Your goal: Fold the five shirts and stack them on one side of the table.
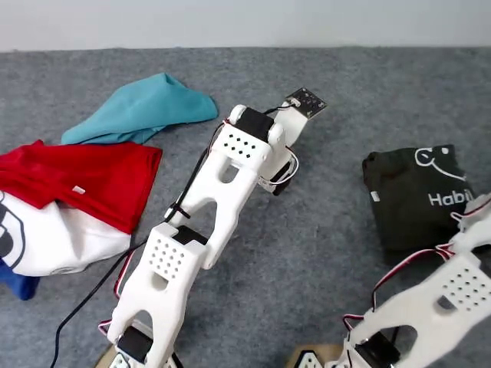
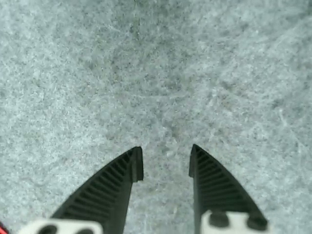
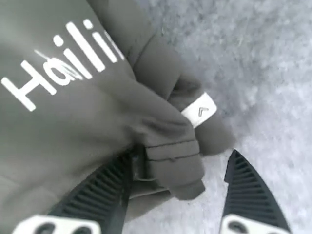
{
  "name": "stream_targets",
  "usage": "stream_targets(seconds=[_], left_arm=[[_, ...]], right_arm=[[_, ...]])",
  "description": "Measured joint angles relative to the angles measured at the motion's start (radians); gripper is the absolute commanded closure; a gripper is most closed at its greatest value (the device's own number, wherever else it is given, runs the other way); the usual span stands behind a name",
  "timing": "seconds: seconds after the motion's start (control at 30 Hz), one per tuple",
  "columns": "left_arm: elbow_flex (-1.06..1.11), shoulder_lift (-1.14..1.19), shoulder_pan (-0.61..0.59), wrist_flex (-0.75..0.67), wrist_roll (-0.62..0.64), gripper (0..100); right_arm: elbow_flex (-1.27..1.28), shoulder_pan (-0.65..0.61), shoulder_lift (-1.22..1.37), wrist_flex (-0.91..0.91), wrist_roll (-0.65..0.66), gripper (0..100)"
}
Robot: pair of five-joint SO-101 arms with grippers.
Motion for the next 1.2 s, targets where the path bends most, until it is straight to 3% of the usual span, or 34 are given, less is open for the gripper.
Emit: stream_targets(seconds=[0.53,0.73,0.9,1.2], left_arm=[[0.000,0.000,0.000,0.000,0.000,84],[0.005,0.000,-0.032,0.000,0.000,84],[0.005,0.000,-0.172,0.000,0.000,84],[0.005,-0.060,-0.546,0.000,0.000,84]], right_arm=[[0.002,0.023,-0.138,0.080,0.000,72.5],[0.002,-0.092,-0.242,0.222,0.000,72.5],[0.002,-0.261,-0.336,0.310,0.000,72.5],[0.201,-0.473,-0.465,0.310,0.029,72.5]])
